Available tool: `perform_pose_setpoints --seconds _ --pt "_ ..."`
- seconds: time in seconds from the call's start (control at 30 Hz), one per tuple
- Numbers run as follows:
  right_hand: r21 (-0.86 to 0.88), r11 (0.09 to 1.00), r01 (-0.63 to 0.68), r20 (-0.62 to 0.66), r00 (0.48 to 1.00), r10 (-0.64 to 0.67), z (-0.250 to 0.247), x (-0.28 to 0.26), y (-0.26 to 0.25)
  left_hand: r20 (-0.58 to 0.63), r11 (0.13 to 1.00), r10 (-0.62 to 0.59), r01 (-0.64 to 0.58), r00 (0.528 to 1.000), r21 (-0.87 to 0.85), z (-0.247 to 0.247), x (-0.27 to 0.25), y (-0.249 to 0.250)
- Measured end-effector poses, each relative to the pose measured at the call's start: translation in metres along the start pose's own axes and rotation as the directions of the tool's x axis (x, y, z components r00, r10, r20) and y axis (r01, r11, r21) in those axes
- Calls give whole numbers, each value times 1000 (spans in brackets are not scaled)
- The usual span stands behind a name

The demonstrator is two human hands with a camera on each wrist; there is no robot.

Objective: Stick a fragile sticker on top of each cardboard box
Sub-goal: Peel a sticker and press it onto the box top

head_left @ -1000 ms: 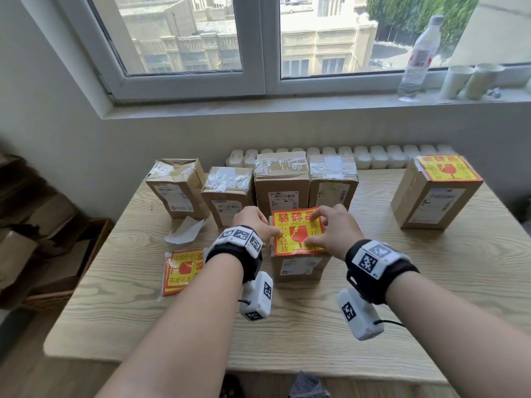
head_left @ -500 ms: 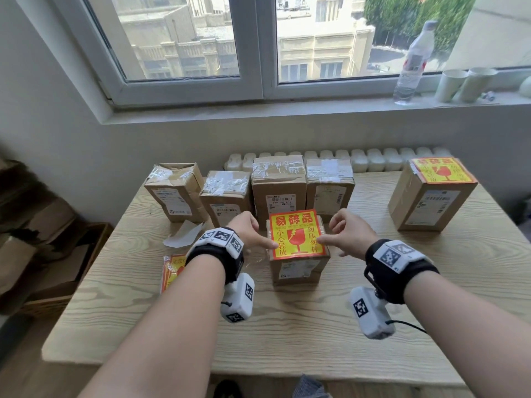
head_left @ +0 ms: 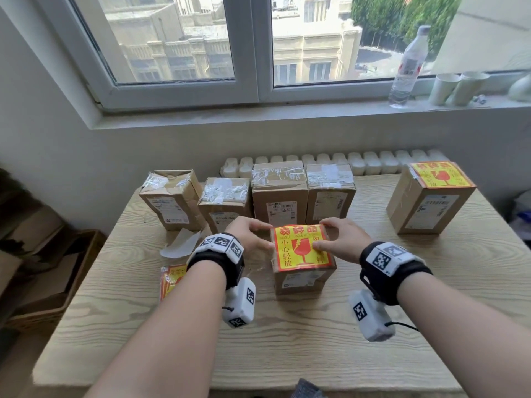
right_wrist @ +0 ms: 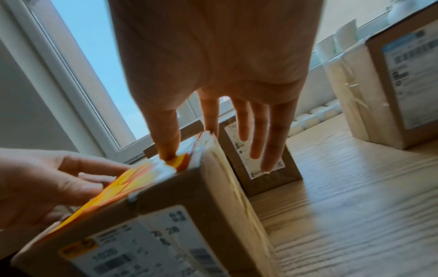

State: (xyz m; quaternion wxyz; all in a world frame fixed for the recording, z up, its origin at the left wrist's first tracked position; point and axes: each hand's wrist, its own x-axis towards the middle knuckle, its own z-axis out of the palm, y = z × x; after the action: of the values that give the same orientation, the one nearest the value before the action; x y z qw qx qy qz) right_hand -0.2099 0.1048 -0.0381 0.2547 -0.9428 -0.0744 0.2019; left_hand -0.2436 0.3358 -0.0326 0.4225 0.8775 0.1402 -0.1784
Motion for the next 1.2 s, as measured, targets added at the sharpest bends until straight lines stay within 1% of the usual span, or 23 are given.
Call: perform_pose_setpoints --seconds 0.07,0.1,0.17,0.2,0.3,0.37,0.43,0.5,0.63,0.8,0.9,0.97,1.07,1.2 --pt "57 998 -23 -26 999 24 -2 2 2 19 997 -34 36 999 -71 -7 2 -1" --pt "102 994 -39 -18 999 41 -2 2 1 56 992 -57 62 997 -106 -8 1 1" --pt "163 982 -100 30 995 96 2 2 -2 155 990 -80 97 985 -106 -5 -2 7" --pt "168 977 -131 49 991 124 4 1 -3 200 990 -87 108 976 -95 -2 -3 9" --pt "194 960 -200 69 979 190 10 0 -3 265 982 -104 141 959 -126 4 -3 13" --pt "209 956 -207 45 978 202 9 -5 -2 275 976 -86 136 957 -168 7 1 17" --pt "192 964 -182 6 983 184 6 -13 1 272 981 -42 91 961 -172 10 5 22" --pt "151 976 -155 15 988 155 3 -23 3 265 991 7 28 964 -128 16 7 28" --pt "87 985 -148 42 989 144 -1 -30 6 282 994 101 -111 954 18 27 7 36" --pt "146 975 -167 80 984 157 -6 -27 10 309 977 122 -170 943 131 32 2 49" --pt "173 970 -173 101 982 157 -11 -22 18 295 978 93 -143 951 152 35 2 56" --pt "187 967 -170 109 982 152 -14 -20 23 278 993 54 -82 959 90 37 2 58" --pt "174 973 -154 79 987 142 -23 -17 34 261 1000 11 -6 965 -22 45 4 68" --pt "177 972 -157 49 987 151 -44 -16 58 285 998 15 3 959 -65 64 7 94"
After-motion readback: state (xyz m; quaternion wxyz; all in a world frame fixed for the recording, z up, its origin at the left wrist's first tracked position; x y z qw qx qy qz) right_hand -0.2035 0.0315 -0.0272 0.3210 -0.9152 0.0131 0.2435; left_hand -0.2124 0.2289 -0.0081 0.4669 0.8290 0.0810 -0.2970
